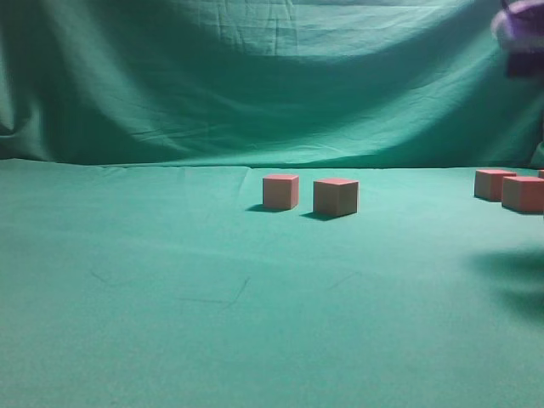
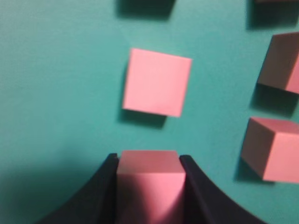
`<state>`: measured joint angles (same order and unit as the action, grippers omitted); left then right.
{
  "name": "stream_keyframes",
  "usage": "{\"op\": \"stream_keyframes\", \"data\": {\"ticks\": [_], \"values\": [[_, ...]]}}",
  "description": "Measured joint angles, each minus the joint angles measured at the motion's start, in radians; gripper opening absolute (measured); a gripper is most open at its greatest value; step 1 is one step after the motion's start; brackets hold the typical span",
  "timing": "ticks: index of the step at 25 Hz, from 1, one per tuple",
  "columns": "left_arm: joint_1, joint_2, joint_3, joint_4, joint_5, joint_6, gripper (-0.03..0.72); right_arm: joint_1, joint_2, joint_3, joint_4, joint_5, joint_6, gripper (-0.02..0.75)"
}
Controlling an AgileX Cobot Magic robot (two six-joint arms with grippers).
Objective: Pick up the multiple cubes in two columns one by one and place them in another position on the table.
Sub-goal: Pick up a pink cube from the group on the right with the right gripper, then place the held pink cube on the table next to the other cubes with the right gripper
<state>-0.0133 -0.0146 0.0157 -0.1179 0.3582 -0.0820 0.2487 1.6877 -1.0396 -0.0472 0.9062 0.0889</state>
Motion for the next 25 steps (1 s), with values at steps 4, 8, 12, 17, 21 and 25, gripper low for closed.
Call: {"op": "stream_keyframes", "data": {"ticks": [4,8,12,17,21,25], "values": [[0.0,0.0,0.0,0.0,0.0,0.0,0.0,0.098,-0.028,-0.137,0.059,0.122,-0.042,0.262],[0.0,0.0,0.0,0.0,0.0,0.0,0.0,0.25,-0.02,-0.298,0.071,0.156,0.001,0.262],[0.0,0.0,0.0,0.0,0.0,0.0,0.0,0.384,0.067,-0.494,0.079,0.175,0.063,0.262],[0.0,0.0,0.0,0.0,0.0,0.0,0.0,0.494,0.271,-0.74,0.08,0.256,0.079,0.262],[0.0,0.0,0.0,0.0,0.0,0.0,0.0,0.541,0.445,-0.927,0.08,0.313,0.113,0.262],[0.0,0.0,0.0,0.0,0.0,0.0,0.0,0.557,0.574,-1.068,0.05,0.326,0.185,0.262]]}}
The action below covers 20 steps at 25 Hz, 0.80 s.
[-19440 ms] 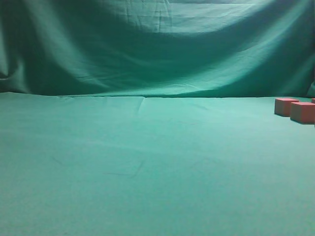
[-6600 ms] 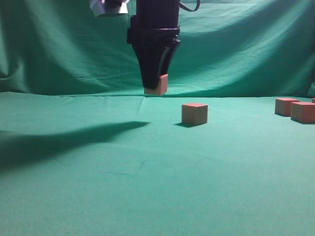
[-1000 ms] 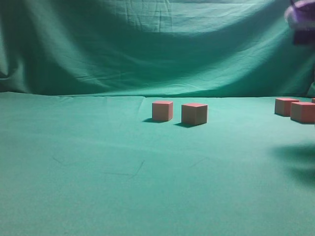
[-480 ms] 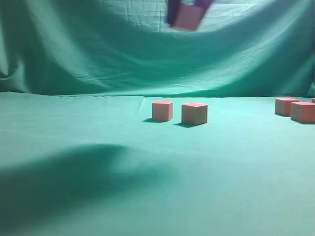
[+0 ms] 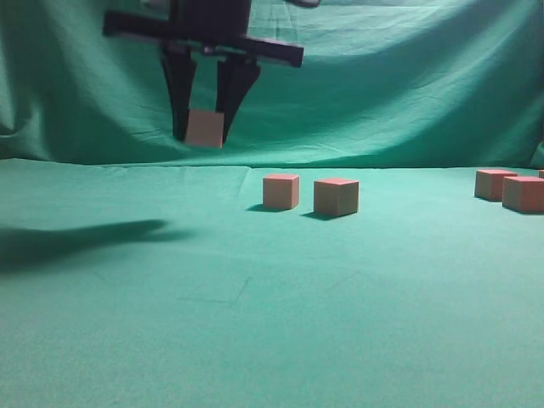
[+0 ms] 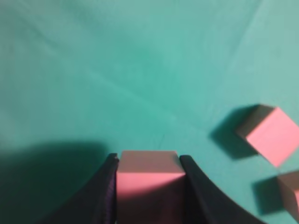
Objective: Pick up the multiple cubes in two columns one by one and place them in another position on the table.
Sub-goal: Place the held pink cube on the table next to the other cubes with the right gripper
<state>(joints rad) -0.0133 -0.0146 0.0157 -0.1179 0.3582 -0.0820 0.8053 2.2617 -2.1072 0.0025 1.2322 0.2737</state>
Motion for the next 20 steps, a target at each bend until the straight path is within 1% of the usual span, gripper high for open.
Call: {"op": "stream_keyframes", "data": {"ticks": [4,9,12,20], "values": [[0.0,0.0,0.0,0.0,0.0,0.0,0.0,0.0,0.069,-0.057,-0.054,0.003,0.065,0.262],[0.0,0.0,0.0,0.0,0.0,0.0,0.0,0.0,0.1,-0.062,-0.145,0.005,0.141,0.262],[0.0,0.0,0.0,0.0,0.0,0.0,0.0,0.0,0.106,-0.062,-0.165,0.0,0.159,0.262],[0.0,0.0,0.0,0.0,0.0,0.0,0.0,0.0,0.134,-0.062,-0.176,-0.027,0.198,0.262]]}}
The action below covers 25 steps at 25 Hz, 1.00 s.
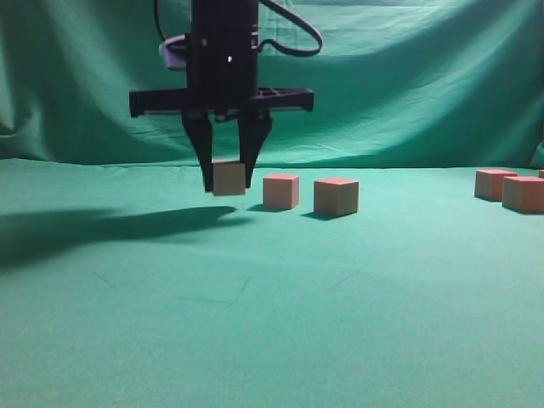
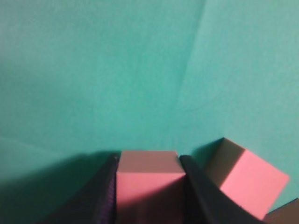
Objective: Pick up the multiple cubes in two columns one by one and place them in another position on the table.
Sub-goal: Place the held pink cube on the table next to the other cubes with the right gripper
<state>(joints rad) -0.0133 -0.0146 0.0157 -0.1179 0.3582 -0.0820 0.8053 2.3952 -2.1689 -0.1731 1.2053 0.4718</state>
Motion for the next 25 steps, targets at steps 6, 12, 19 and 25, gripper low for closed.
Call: {"op": "stream_keyframes", "data": {"ticks": [6,12,19,25], "values": [[0.0,0.0,0.0,0.0,0.0,0.0,0.0,0.0,0.023,0.0,0.0,-0.005,0.002,0.262],[0.0,0.0,0.0,0.0,0.0,0.0,0.0,0.0,0.023,0.0,-0.001,-0.017,0.002,0.262],[0.0,0.0,0.0,0.0,0.0,0.0,0.0,0.0,0.023,0.0,-0.001,-0.017,0.002,0.262],[0.0,0.0,0.0,0.0,0.0,0.0,0.0,0.0,0.023,0.0,-0.001,-0.018,0.002,0.262]]}}
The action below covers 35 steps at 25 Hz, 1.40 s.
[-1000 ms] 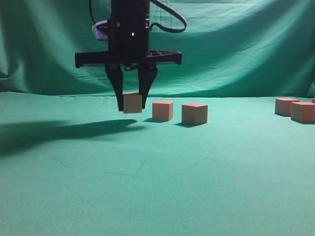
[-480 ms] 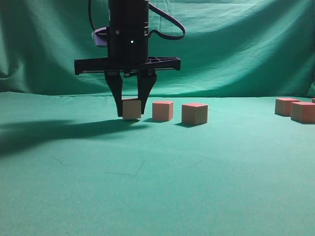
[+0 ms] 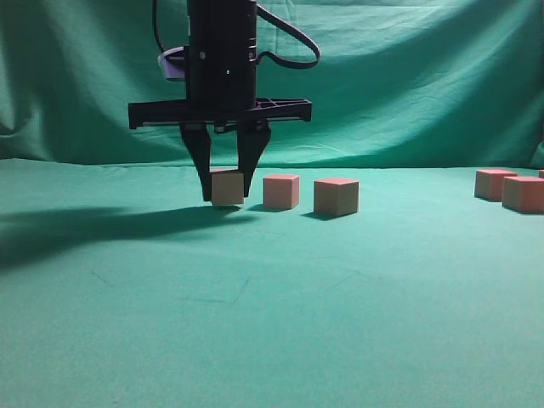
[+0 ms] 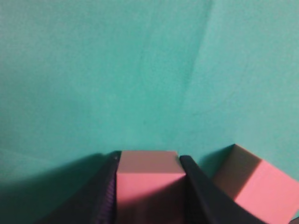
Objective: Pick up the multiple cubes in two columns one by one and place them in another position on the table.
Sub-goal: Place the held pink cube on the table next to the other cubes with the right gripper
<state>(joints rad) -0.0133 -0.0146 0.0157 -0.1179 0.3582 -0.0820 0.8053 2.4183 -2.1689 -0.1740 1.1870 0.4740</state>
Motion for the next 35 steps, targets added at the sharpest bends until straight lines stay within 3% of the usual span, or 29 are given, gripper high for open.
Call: {"op": "stream_keyframes", "data": {"ticks": [18,19,22,27,35], "values": [[0.0,0.0,0.0,0.0,0.0,0.0,0.0,0.0,0.014,-0.002,0.0,-0.004,-0.024,0.262],[0.0,0.0,0.0,0.0,0.0,0.0,0.0,0.0,0.014,-0.005,0.0,-0.007,-0.028,0.309],[0.0,0.0,0.0,0.0,0.0,0.0,0.0,0.0,0.014,-0.008,0.0,-0.009,-0.042,0.309],[0.0,0.0,0.0,0.0,0.0,0.0,0.0,0.0,0.014,-0.01,0.0,-0.01,-0.045,0.475],[0.0,0.0,0.0,0.0,0.0,0.0,0.0,0.0,0.014,-0.01,0.0,-0.063,-0.074,0.463]]}}
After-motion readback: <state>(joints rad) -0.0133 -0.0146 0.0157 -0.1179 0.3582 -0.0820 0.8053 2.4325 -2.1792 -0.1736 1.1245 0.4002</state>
